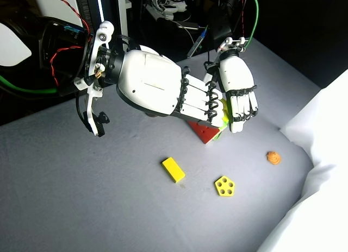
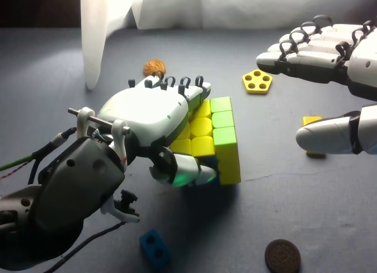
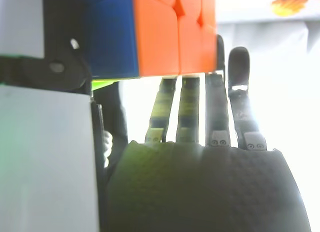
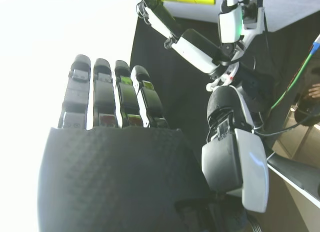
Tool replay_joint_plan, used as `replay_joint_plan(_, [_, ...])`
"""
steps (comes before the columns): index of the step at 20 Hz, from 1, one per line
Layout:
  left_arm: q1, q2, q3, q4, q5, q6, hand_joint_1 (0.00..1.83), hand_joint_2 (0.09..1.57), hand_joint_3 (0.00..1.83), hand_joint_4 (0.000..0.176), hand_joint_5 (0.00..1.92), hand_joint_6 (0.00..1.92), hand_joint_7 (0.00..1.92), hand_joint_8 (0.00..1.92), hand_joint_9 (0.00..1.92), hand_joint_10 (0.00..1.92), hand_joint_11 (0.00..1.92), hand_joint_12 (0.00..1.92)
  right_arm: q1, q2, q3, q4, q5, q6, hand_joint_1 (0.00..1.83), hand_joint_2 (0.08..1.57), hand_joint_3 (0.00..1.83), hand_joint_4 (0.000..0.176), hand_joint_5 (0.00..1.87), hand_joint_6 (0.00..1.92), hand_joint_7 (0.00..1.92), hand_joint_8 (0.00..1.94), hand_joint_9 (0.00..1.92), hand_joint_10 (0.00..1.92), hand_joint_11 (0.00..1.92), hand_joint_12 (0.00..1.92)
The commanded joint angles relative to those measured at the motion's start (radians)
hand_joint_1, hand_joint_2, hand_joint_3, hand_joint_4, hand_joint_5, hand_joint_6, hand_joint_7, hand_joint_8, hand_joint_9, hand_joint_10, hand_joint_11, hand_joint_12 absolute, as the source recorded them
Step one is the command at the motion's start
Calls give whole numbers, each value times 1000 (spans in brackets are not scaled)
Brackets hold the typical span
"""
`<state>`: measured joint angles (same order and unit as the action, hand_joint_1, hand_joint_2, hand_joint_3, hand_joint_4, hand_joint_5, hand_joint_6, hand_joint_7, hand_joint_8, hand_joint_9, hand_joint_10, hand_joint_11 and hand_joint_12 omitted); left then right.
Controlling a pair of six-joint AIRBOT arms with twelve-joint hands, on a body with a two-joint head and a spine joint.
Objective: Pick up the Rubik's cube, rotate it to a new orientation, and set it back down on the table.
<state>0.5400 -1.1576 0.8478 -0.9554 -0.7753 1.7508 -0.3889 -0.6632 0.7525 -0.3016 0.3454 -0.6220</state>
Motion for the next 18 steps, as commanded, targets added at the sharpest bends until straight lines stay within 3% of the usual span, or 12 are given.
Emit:
replay_joint_plan(1, [-7, -2, -2, 56, -75, -7, 577, 967, 0, 0, 7, 1, 26, 7, 103, 7, 0, 389, 14, 5, 0, 17, 107, 3, 0, 1249, 5, 0, 0, 0, 0, 0, 0, 0, 0, 0])
replay_joint_plan(2, [-7, -2, -4, 56, -79, -7, 537, 944, 0, 4, 1, 0, 4, 1, 58, 5, 0, 269, 14, 5, 0, 17, 107, 3, 0, 1252, 6, 0, 0, 0, 0, 0, 0, 0, 0, 0])
replay_joint_plan(5, [-6, -2, -10, 56, -85, -7, 474, 873, 0, 44, 0, 0, 0, 0, 0, 0, 0, 20, 14, 4, 0, 17, 107, 3, 0, 1256, 8, 0, 0, 0, 0, 0, 0, 0, 0, 0])
replay_joint_plan(9, [-7, -1, -23, 61, -85, -6, 417, 856, 0, 64, 0, 0, 0, 0, 0, 0, 0, 0, 14, 4, 0, 17, 107, 3, 0, 1256, 7, 0, 0, 0, 0, 0, 0, 0, 0, 0])
replay_joint_plan(14, [-53, 25, -49, 69, -29, 34, 445, 858, 0, 49, 0, 0, 0, 0, 0, 0, 0, 0, 14, 2, -1, 17, 107, 3, 0, 1252, 4, 0, 0, 0, 0, 0, 0, 0, 0, 0])
replay_joint_plan(17, [-130, 72, -52, 32, 129, 109, 427, 895, 9, 33, 0, 0, 0, 0, 3, 1, 49, 25, 13, 2, -4, 11, 107, 2, 0, 1246, 1, 0, 0, 0, 4, 2, 0, 0, 0, 0])
replay_joint_plan(18, [-144, 84, -57, 28, 151, 120, 473, 904, 0, 30, 7, 0, 47, 2, 51, 12, 9, 253, 13, 2, -6, 10, 107, 1, 0, 1252, 4, 0, 22, 9, 36, 15, 22, 9, 0, 0])
